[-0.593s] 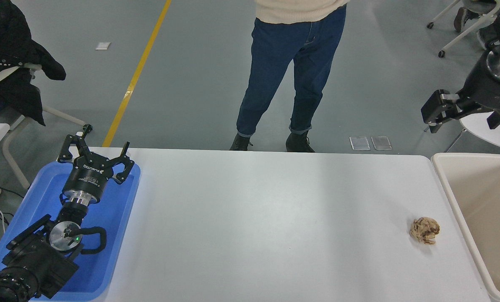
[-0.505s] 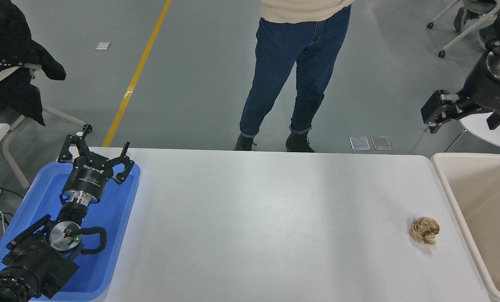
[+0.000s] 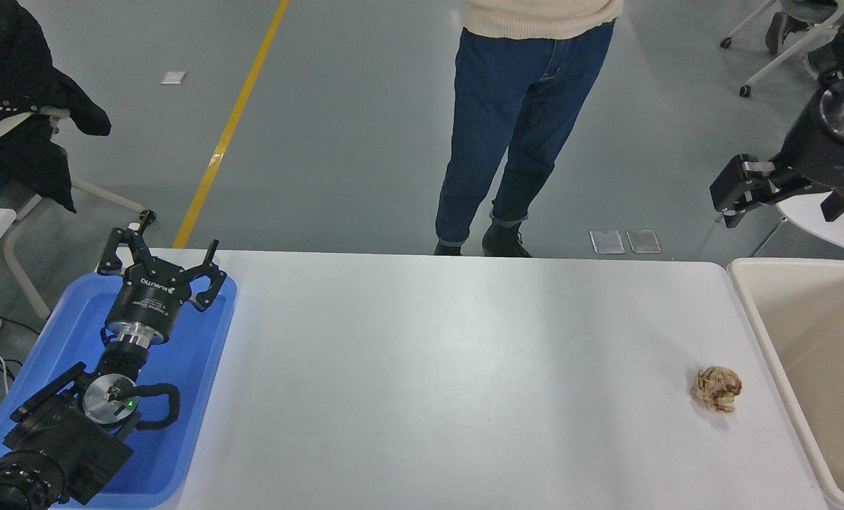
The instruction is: Pick up paper ball place in dustbin
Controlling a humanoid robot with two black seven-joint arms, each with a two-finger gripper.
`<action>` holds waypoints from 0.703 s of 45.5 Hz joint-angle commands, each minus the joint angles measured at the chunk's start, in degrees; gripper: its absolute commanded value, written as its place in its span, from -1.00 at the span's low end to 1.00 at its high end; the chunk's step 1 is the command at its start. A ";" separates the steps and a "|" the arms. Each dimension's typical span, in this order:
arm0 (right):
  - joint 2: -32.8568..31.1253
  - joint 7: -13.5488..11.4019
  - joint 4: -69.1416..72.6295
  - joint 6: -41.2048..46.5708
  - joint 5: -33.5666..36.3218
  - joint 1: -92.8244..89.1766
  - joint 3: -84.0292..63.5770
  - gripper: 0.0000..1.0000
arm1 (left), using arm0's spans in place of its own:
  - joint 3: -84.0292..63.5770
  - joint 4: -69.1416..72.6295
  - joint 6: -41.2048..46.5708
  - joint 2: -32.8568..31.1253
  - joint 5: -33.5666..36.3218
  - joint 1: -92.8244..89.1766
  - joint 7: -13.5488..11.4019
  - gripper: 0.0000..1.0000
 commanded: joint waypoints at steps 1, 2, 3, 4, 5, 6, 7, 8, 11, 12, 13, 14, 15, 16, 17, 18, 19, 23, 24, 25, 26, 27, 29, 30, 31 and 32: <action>0.11 -0.03 -0.08 0.00 0.00 0.02 0.10 1.00 | -0.01 0.00 0.00 0.00 -0.02 0.01 -0.03 1.00; 0.11 -0.03 0.00 0.00 0.00 0.02 0.10 1.00 | -0.01 0.00 0.00 0.00 -0.02 0.01 0.05 1.00; 0.20 -0.03 -0.08 0.00 0.00 0.02 0.10 1.00 | -0.01 0.00 0.00 0.00 -0.02 0.01 0.05 1.00; 0.20 -0.03 0.00 0.00 0.00 0.02 0.10 1.00 | -0.01 0.00 0.00 0.00 -0.02 0.01 0.05 1.00; 0.29 0.06 -0.08 0.00 0.00 0.02 0.19 1.00 | -0.01 0.00 0.00 0.00 -0.02 0.01 0.05 1.00; 0.29 0.06 0.00 0.00 0.00 0.02 0.19 1.00 | -0.01 0.00 0.00 0.00 -0.02 0.01 -0.03 1.00; 0.29 0.06 -0.08 0.00 0.00 0.02 0.28 1.00 | -0.01 0.00 0.00 0.00 -0.02 0.01 0.05 1.00; 0.29 -0.03 0.00 0.00 0.00 0.02 0.28 1.00 | -0.01 0.00 0.00 0.00 -0.02 0.01 0.05 1.00; 0.11 -0.03 -0.08 0.00 0.00 -0.07 0.19 1.00 | -0.01 0.00 0.00 0.00 -0.02 0.01 -0.03 1.00; 0.11 -0.03 -0.08 0.00 0.00 -0.07 0.19 1.00 | -0.01 0.09 0.00 0.00 -0.02 0.01 -0.03 1.00; 0.02 -0.03 -0.08 0.00 0.00 -0.07 0.10 1.00 | -0.01 0.00 0.00 0.00 -0.02 0.01 -0.03 1.00; 0.02 -0.03 0.00 0.00 0.00 -0.07 0.10 1.00 | -0.01 0.00 0.00 0.00 -0.02 0.01 -0.03 1.00; 0.02 0.06 0.00 0.00 0.00 -0.07 0.10 1.00 | -0.01 0.00 0.00 0.00 -0.02 0.01 -0.03 1.00; 0.02 -0.03 0.00 0.00 0.00 -0.07 0.10 1.00 | -0.01 0.00 0.00 0.09 -0.02 0.10 -0.03 1.00; 0.02 0.06 0.00 0.00 0.00 -0.07 0.10 1.00 | -0.01 0.00 0.00 0.00 -0.11 0.10 -0.03 1.00; 0.02 -0.03 0.00 0.00 0.00 -0.15 0.10 1.00 | -0.01 0.09 0.00 0.00 -0.11 0.10 -0.03 1.00; 0.02 0.14 0.00 0.00 0.17 -0.24 0.19 1.00 | -0.01 0.00 0.00 0.09 -0.11 0.10 -0.03 1.00; -0.06 0.06 0.00 0.00 0.61 -1.56 0.02 1.00 | -0.01 0.09 0.00 0.00 -0.11 0.10 -0.03 1.00; -0.06 0.14 -0.08 0.00 1.05 -1.65 -0.25 1.00 | -0.01 0.00 0.00 0.00 -0.11 0.10 -0.03 1.00; -0.06 0.14 0.00 0.00 1.49 -1.65 0.53 1.00 | -0.01 0.00 0.00 0.00 -0.11 0.01 -0.03 1.00; -0.15 0.14 -0.08 0.00 2.28 -1.56 0.71 1.00 | -0.01 0.00 0.00 0.09 -0.11 0.10 -0.03 1.00; -0.15 0.06 -0.08 0.00 2.89 -1.56 0.54 1.00 | -0.01 0.09 0.00 0.09 -0.11 0.10 -0.03 1.00; -0.15 0.06 -0.08 0.00 3.60 -1.56 0.19 1.00 | -0.01 0.00 0.00 0.09 -0.11 0.10 -0.03 1.00; -0.15 0.06 -0.08 0.00 3.60 -1.56 0.19 1.00 | -0.01 0.00 0.00 0.09 -0.11 0.10 0.05 1.00; -0.15 0.06 0.00 0.00 3.60 -1.56 0.19 1.00 | -0.01 0.09 0.00 0.09 -0.11 0.10 -0.03 1.00; -0.15 0.06 0.00 0.00 3.60 -1.56 0.10 1.00 | -0.01 0.09 0.00 0.09 -0.11 0.10 -0.03 1.00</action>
